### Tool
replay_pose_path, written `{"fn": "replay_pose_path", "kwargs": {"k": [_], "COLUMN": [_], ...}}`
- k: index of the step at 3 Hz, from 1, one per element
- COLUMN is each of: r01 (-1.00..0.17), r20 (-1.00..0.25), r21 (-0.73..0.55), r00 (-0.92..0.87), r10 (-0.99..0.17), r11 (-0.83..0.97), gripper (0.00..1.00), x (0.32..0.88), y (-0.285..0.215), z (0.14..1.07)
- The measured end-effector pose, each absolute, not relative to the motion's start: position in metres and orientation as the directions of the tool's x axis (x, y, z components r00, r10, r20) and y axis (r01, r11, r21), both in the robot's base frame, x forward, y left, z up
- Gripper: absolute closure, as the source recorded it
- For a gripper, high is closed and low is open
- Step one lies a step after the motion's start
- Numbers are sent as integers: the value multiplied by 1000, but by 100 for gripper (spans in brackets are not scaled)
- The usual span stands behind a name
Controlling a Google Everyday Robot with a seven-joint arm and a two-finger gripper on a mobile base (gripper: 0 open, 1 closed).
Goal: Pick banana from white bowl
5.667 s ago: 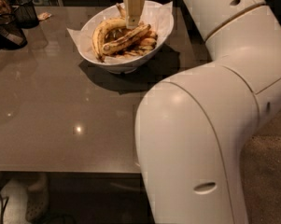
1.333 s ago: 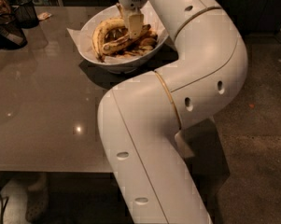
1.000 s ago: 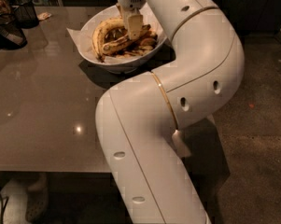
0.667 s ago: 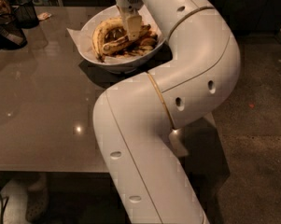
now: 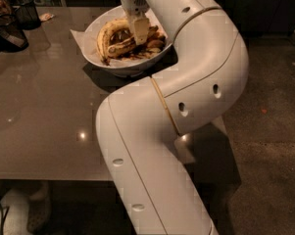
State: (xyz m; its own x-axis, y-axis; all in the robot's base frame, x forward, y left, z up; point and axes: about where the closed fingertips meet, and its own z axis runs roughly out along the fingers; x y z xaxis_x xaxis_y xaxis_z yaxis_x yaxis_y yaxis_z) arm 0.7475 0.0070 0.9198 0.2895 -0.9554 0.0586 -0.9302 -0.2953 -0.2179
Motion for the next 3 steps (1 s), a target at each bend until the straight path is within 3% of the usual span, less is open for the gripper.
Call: {"fn": "replay_pose_path", "kwargs": {"k": [3], "r01": [-938], "r20": [37], "r21": [-182], "r00": [293], "r10": [-955], "r11": [-295], "gripper": [52], "x": [746], "y": [4], "z": [903]}}
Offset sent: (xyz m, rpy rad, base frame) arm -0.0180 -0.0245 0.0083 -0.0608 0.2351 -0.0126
